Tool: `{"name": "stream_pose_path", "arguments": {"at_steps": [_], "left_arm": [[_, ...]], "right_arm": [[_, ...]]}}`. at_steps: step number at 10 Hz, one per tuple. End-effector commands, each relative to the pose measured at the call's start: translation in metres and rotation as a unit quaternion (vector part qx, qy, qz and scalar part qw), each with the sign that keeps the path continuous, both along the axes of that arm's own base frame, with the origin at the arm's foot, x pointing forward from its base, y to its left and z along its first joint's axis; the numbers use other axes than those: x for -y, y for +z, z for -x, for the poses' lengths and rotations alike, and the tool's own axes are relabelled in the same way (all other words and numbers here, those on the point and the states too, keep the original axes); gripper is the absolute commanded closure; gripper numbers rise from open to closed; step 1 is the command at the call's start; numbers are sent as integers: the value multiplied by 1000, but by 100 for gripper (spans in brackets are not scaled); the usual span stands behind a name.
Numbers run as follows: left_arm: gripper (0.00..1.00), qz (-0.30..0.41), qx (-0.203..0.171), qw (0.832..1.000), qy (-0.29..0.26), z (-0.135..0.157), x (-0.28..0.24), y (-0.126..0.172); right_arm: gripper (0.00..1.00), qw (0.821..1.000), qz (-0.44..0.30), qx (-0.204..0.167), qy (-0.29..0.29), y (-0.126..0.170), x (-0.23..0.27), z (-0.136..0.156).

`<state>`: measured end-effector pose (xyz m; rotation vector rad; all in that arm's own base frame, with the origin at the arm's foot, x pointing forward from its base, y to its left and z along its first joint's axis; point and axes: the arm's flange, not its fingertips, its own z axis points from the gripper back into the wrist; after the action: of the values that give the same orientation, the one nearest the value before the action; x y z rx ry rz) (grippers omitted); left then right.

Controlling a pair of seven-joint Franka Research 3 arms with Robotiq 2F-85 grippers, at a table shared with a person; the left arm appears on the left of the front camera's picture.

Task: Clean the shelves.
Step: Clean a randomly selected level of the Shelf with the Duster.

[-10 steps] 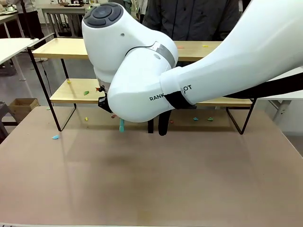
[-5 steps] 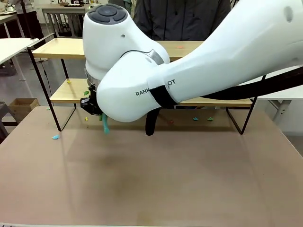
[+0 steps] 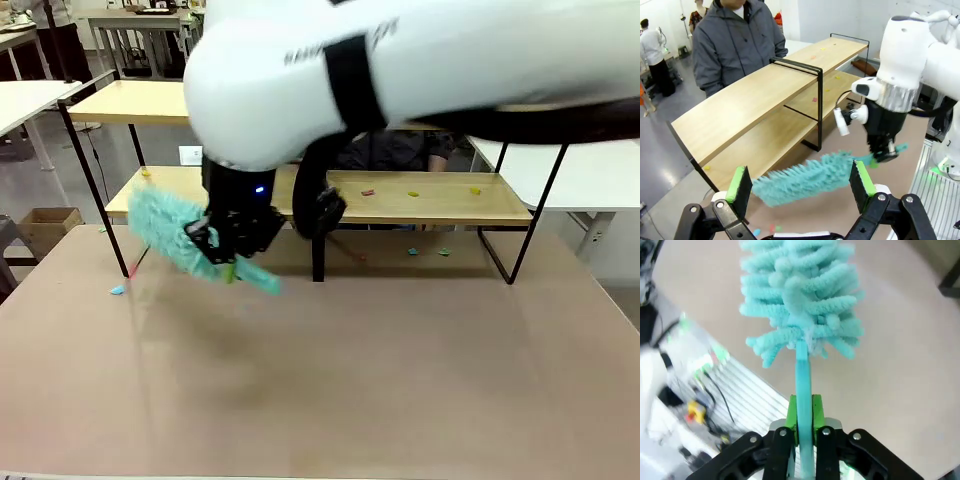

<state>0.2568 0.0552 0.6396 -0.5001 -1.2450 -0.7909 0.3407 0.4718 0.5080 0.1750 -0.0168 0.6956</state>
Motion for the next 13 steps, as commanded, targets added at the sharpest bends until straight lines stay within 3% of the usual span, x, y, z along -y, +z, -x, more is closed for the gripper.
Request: {"name": "stream_pose_path", "arguments": {"at_steps": [1,8,9,13], "left_arm": [[0,0,0,1000,-3,-1,0,-1],[0,0,0,1000,-3,-1,0,-1],[0,0,0,1000,-3,-1,0,-1],[0,0,0,1000,-3,-1,0,-1]], "right_arm": [[88,995,-13,-29,91,20,55,3],[88,972,-128,-143,134,40,177,30],[88,973,-130,-149,119,46,209,39],[88,975,-170,-111,92,56,261,59]]}}
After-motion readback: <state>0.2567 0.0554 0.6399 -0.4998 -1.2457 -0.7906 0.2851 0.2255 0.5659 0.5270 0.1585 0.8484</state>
